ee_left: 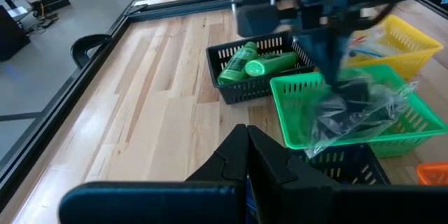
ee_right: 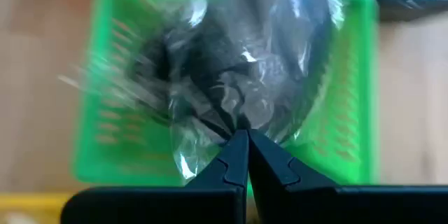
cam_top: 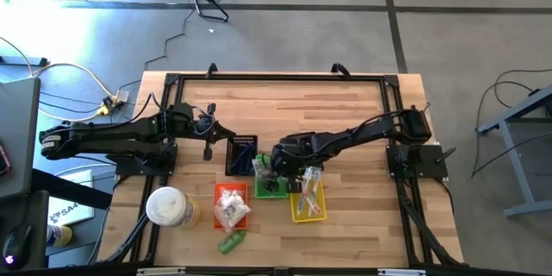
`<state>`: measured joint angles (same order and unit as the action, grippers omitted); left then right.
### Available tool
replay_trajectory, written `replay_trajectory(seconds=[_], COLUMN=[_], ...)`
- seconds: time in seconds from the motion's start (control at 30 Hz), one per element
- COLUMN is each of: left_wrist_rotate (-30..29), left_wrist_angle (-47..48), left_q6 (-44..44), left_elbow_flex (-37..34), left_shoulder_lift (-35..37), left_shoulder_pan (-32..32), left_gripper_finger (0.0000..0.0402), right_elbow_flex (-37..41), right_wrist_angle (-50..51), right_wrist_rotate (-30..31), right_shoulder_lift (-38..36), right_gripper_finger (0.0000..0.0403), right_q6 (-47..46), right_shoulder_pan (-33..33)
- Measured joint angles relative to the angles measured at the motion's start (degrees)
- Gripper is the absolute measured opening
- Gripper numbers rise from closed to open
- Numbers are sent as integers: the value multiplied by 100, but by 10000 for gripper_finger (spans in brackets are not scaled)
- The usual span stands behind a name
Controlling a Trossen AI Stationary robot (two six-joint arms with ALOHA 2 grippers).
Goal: Pick & Place Travel size toiletries
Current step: Put the black hairbrush into the green bin, then adjust the blue bin on the table
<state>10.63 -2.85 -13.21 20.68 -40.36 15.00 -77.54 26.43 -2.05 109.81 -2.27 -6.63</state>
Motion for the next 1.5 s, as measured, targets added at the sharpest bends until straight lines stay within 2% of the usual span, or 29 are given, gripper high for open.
replay_trajectory(seconds=[0.2,0.43,0.67,0.97,1.2,1.37,1.5], left_wrist_rotate=[-26,-26,-24,13,124,474,492], left_wrist_angle=[8,5,6,136,296,274,278], left_q6=[1,2,2,13,188,357,496], left_elbow_flex=[-2,-2,-2,-2,-2,0,-2], left_shoulder_lift=[-2,-2,-2,-2,-2,-2,-2], left_shoulder_pan=[1,1,1,1,1,-1,-2], left_gripper_finger=[0,0,0,0,0,0,0], right_elbow_flex=[-4,-12,-6,121,168,166,164], right_wrist_angle=[-238,-522,-522,-920,-738,26,366], right_wrist_rotate=[-159,142,208,272,470,653,979], right_shoulder_lift=[14,-290,-593,-553,-625,-875,-1093], right_gripper_finger=[3,3,3,3,3,3,3], right_q6=[137,403,397,49,-102,-113,-129], right_shoulder_pan=[-13,6,31,-84,-205,-189,-149])
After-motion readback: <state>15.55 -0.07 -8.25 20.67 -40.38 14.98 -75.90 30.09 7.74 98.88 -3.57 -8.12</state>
